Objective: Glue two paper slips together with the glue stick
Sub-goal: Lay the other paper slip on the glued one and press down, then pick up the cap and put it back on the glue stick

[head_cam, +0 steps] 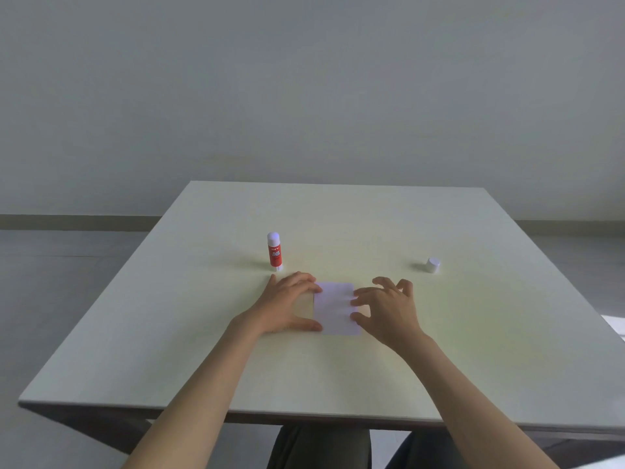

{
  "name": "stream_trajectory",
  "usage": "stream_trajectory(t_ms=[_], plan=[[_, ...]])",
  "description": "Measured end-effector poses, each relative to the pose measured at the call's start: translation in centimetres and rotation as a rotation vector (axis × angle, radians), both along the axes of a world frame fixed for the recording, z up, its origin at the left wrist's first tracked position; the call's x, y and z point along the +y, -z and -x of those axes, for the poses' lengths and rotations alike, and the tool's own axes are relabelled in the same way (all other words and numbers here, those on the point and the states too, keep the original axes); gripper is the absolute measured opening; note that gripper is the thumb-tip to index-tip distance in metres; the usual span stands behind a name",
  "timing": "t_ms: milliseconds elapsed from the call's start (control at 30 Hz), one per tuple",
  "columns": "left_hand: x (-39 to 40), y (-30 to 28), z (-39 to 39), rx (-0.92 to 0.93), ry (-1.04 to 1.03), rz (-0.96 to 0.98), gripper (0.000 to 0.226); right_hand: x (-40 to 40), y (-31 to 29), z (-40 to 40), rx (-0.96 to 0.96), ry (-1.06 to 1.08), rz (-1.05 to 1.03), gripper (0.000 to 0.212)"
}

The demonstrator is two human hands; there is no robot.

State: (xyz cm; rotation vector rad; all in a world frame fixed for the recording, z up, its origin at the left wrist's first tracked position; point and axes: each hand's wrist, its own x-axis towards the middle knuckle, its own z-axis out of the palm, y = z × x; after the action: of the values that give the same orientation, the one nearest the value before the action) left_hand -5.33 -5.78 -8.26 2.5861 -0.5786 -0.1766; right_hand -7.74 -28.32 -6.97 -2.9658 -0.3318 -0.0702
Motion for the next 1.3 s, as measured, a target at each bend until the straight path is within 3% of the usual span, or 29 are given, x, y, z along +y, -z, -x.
stream_trajectory(t_ms=[333, 533, 733, 900, 1033, 1233, 1300], plan=[[0.2, 0.0, 0.2, 0.045, -0.019, 0.114, 0.064, -0.4, 0.7, 0.3, -0.036, 0.016, -0.066, 0.031], [0.9, -0.7, 0.1, 0.128, -0.105, 0.340, 0.061, -1.4, 0.5, -0.3, -0.163, 0.040, -0.168, 0.022], [1.9, -1.7, 0.0, -0.075, -0.330, 0.562, 0.015, -3.3, -0.5, -1.8, -0.271, 0.148, -0.219, 0.012], [2.9, -2.2, -0.1, -0.221, -0.566, 0.691, 0.018, -5.6, -1.2, -3.3, -0.256, 0.337, -0.197, 0.028], [3.7, -1.8, -0.6, -0.229, -0.745, 0.778, 0.005, -7.6, -1.9, -4.3, -0.205, 0.432, -0.230, 0.040], [3.8, -1.1, -2.1, -0.046, -0.763, 0.799, 0.048, -8.9, -1.0, -5.0, -0.045, 0.496, -0.279, 0.047], [3.4, -1.0, -2.6, -0.009, -0.742, 0.799, 0.054, -8.9, -0.6, -5.2, -0.033, 0.495, -0.246, 0.049]])
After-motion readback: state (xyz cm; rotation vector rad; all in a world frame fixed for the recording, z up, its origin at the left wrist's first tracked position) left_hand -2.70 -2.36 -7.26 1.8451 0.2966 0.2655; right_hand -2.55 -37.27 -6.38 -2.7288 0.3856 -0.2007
